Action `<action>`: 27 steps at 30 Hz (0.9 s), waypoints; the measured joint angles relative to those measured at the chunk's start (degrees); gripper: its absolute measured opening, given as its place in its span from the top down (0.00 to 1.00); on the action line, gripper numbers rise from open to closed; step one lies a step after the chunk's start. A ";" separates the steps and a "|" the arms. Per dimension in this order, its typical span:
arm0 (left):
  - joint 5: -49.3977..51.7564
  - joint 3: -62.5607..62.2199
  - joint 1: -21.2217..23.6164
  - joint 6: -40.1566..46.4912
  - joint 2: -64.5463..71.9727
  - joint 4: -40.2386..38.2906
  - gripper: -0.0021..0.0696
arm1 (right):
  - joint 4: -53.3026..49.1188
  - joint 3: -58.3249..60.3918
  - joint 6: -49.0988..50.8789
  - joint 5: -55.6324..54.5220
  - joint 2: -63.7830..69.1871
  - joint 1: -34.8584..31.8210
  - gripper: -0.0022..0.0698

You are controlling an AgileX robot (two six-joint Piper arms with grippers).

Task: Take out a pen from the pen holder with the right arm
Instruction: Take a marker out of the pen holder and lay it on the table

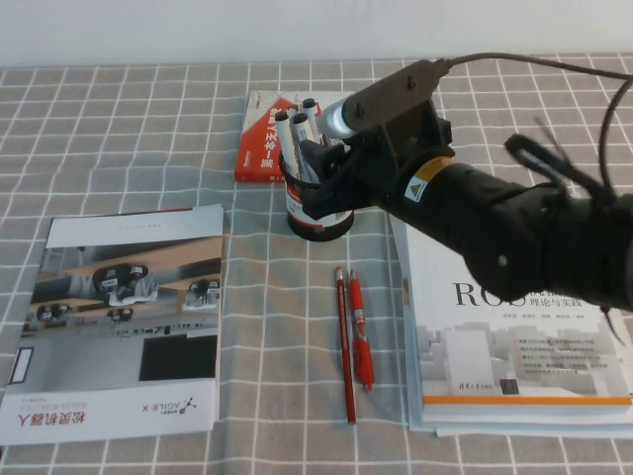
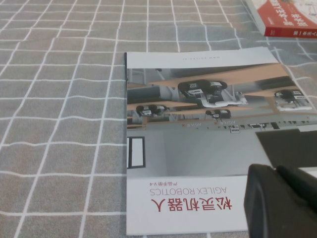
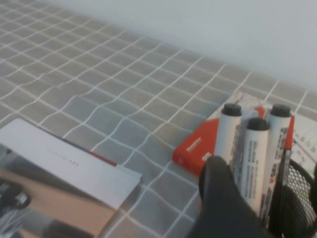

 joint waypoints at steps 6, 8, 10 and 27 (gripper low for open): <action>0.00 0.00 0.00 0.00 0.00 0.00 0.98 | 0.05 0.00 0.00 -6.88 4.36 -0.24 0.52; 0.00 0.00 0.00 0.00 0.00 0.00 0.98 | 0.31 0.00 0.00 -7.29 5.35 -0.24 0.52; 0.00 0.00 0.00 0.00 0.00 0.00 0.98 | 0.41 0.00 0.00 -7.34 5.82 -0.31 0.52; 0.00 0.00 0.00 0.00 0.00 0.00 0.98 | -1.39 -9.77 -2.92 -3.65 10.92 -0.74 0.52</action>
